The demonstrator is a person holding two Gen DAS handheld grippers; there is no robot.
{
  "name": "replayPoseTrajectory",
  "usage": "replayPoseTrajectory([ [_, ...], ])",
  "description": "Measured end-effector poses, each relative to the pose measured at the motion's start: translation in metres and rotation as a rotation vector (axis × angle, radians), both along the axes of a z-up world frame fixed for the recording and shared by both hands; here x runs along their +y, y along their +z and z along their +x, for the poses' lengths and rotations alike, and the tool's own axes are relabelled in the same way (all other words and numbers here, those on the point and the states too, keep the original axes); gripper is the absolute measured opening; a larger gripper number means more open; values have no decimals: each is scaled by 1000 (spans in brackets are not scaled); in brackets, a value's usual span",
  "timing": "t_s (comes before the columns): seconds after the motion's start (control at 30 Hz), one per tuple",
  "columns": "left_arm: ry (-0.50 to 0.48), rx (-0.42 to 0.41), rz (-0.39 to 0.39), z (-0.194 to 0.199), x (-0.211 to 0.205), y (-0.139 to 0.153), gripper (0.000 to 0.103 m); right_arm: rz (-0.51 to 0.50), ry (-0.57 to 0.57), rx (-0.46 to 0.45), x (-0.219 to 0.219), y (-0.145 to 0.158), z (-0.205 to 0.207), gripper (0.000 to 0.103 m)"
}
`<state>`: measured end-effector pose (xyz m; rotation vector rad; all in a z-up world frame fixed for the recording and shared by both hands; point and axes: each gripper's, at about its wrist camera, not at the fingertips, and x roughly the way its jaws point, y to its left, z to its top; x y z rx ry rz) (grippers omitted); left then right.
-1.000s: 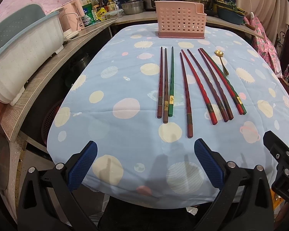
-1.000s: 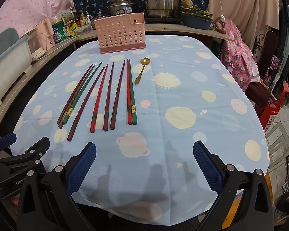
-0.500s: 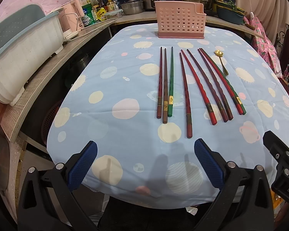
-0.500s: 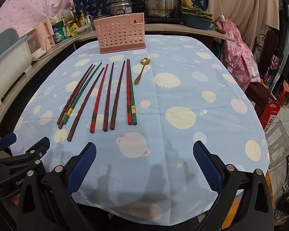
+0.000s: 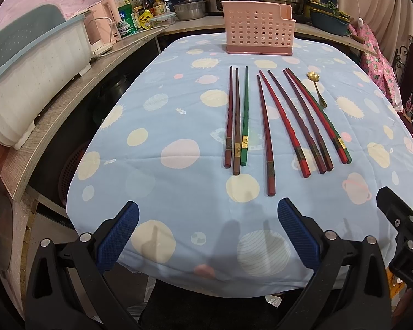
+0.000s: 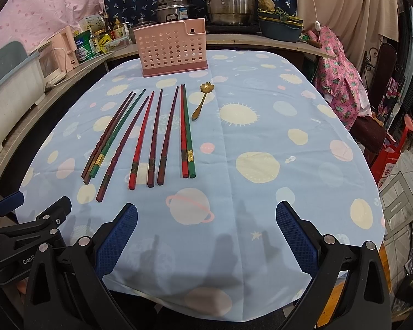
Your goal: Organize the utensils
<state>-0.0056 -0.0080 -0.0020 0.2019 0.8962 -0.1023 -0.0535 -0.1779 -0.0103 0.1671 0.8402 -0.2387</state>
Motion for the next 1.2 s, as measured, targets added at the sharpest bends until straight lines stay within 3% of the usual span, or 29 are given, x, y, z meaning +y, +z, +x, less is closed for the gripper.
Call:
replayPoseTrajectory([
  [0.73,1,18,-23,7,1,-3,96,11,-9,12,-4,-4,5,96],
  [1.2,76,28,-70,66,28,-8,94,27,-42,22,-23,-10,25,96],
])
